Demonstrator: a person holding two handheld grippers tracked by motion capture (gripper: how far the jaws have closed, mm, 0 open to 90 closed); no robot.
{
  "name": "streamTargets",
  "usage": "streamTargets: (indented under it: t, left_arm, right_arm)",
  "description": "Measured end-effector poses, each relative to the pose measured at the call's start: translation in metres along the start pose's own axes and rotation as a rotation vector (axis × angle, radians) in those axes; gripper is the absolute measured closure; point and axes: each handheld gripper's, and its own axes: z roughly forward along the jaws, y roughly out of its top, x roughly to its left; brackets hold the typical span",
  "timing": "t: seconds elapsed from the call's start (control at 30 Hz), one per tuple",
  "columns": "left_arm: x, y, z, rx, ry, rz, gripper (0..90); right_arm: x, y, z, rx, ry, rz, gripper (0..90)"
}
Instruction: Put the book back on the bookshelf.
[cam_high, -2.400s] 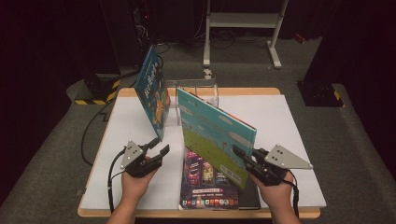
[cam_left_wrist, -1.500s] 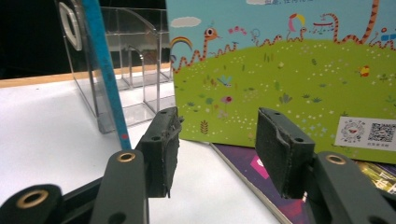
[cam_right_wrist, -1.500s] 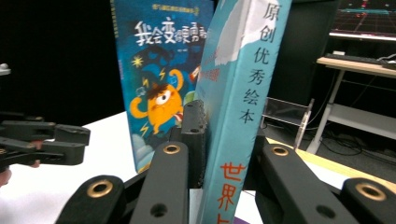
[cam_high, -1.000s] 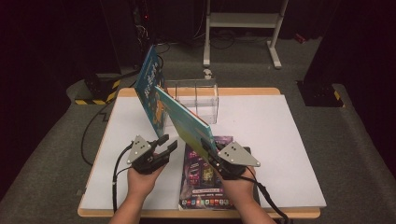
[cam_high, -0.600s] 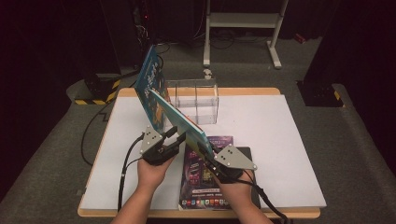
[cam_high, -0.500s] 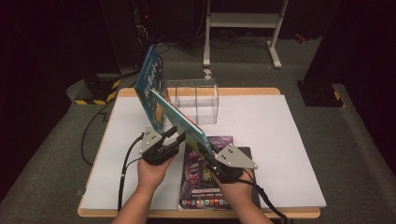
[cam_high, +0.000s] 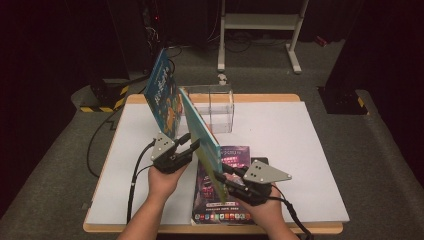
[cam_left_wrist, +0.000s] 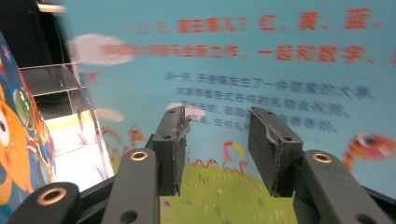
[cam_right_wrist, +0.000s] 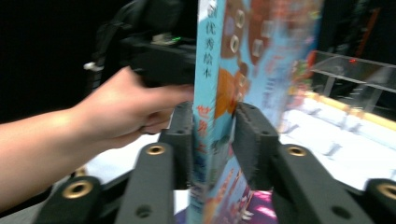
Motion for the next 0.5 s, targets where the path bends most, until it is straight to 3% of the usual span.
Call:
streamTargets:
  t: [0.1, 0.2, 0.3, 0.4, 0.5]
  left_arm:
    - [0.003, 0.0, -0.001, 0.003, -0.01, -0.001, 55.9]
    - [0.007, 0.0, -0.011, 0.0, -0.032, -0.014, 51.0]
    - [0.002, 0.001, -0.033, -0.026, -0.062, -0.013, 45.2]
    - [-0.011, 0.002, -0.063, -0.061, -0.128, -0.001, 39.1]
    - [-0.022, 0.005, -0.081, -0.091, -0.183, -0.026, 31.1]
  right_arm:
    - [0.01, -0.004, 0.006, 0.003, 0.019, -0.005, 63.7]
    - [0.012, -0.006, 0.007, -0.008, 0.023, 0.04, 66.3]
    - [0.018, -0.008, 0.008, -0.009, 0.005, 0.025, 68.0]
    - [0.024, -0.009, 0.009, -0.012, -0.014, 0.018, 68.4]
    - [0.025, -0.01, 0.008, -0.021, -0.029, 0.027, 68.7]
